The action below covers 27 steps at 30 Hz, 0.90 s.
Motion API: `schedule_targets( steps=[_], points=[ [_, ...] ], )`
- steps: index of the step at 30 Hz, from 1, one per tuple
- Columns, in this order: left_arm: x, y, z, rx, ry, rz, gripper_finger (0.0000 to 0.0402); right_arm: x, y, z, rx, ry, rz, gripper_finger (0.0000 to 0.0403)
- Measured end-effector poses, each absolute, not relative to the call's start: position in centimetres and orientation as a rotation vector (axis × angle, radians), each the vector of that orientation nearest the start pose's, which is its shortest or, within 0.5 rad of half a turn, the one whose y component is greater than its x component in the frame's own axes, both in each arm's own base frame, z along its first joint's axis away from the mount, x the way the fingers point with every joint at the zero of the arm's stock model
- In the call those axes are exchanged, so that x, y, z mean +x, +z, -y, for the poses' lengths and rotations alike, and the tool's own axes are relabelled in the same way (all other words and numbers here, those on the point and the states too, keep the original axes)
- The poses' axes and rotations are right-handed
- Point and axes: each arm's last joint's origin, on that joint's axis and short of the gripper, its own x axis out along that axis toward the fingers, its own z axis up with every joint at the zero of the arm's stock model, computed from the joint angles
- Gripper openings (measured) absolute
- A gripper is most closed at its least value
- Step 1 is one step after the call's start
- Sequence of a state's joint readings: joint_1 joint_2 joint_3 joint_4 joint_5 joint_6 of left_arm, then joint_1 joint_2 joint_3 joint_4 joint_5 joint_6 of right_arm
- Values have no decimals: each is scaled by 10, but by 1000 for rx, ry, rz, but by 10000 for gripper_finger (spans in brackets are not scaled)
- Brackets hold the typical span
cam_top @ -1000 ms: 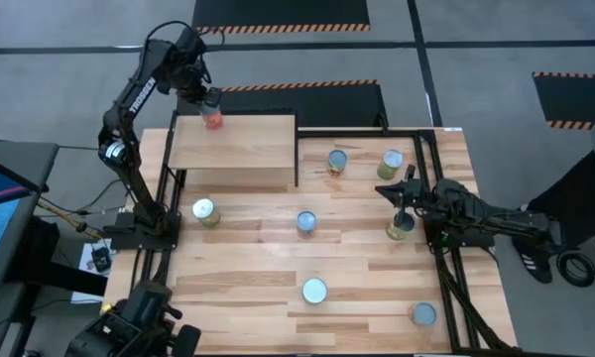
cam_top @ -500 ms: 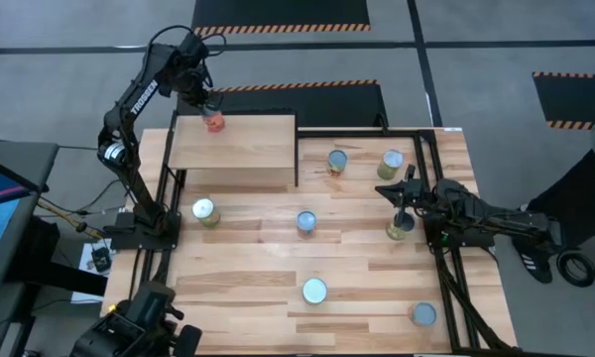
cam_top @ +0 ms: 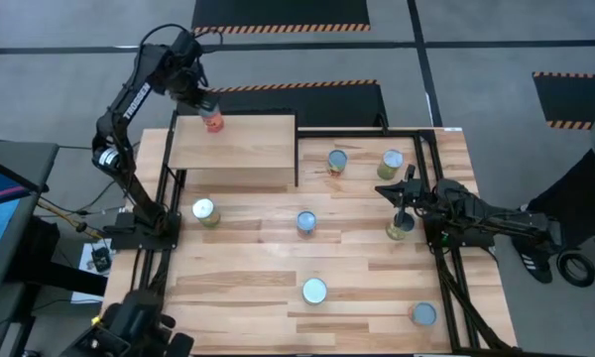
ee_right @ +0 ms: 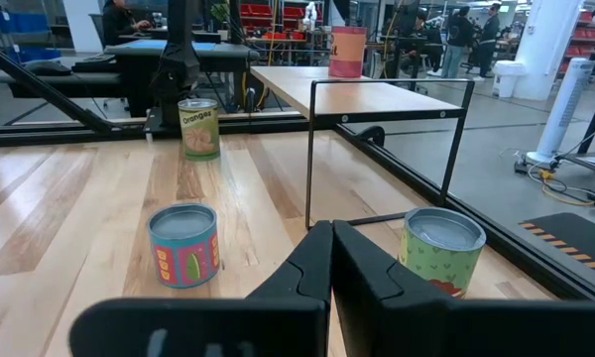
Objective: Pick and place cans onto a shelf
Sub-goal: Put the top canned oranges on the shelf
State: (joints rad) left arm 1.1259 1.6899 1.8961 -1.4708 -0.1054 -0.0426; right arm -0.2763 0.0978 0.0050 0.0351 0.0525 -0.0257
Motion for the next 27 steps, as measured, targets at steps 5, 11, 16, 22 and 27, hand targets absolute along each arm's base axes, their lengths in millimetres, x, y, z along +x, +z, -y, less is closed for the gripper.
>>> schedule_targets(
  steps=[5,11,16,22,27],
  points=[
    [123,401,-267,-589,1098,-1122,119,99,161,30,-19,-328,-62,33],
    [110,437,-237,-415,1102,-978,101,99,161,30,-19,-328,-62,33],
    [102,458,-194,-218,1066,-766,64,99,161,30,-19,-328,-62,33],
    [91,443,-133,-58,894,-426,19,99,161,30,-19,-328,-62,33],
    [80,401,-91,-9,735,-224,2,99,161,30,-19,-328,-62,33]
  ],
)
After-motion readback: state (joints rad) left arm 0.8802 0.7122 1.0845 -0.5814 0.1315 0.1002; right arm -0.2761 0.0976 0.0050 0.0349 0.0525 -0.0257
